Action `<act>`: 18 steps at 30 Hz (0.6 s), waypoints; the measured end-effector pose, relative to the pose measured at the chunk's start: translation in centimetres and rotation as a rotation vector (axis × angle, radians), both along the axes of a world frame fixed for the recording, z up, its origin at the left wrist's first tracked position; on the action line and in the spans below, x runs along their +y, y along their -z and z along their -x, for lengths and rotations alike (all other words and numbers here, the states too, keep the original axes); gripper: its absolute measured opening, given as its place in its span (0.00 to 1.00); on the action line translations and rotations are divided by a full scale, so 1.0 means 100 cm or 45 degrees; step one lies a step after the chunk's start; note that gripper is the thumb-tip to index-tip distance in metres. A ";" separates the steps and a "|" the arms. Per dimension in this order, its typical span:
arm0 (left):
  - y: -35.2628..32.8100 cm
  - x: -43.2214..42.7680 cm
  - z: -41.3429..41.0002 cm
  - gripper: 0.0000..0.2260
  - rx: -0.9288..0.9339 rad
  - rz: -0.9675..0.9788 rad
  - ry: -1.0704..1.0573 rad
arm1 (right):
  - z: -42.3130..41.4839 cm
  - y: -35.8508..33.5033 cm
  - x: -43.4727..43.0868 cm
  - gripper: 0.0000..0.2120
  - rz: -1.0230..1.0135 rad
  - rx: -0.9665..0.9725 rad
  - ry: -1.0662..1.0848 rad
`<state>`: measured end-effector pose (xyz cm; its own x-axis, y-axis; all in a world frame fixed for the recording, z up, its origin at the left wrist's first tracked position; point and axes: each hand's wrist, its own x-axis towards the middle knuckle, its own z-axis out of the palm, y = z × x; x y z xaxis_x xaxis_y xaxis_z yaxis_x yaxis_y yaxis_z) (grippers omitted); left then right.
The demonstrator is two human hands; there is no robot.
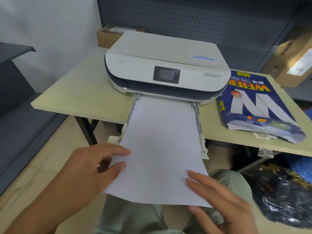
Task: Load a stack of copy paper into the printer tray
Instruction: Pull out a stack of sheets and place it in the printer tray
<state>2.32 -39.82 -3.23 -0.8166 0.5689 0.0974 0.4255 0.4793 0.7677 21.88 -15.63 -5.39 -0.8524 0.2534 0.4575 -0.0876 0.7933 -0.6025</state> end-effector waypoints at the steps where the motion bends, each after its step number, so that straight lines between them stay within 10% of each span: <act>1: 0.001 0.001 0.000 0.09 -0.001 0.004 0.001 | 0.000 0.002 0.000 0.17 0.009 0.006 0.014; 18: 0.007 0.022 0.013 0.13 -0.093 -0.141 0.009 | 0.031 0.014 0.016 0.19 0.088 -0.082 0.074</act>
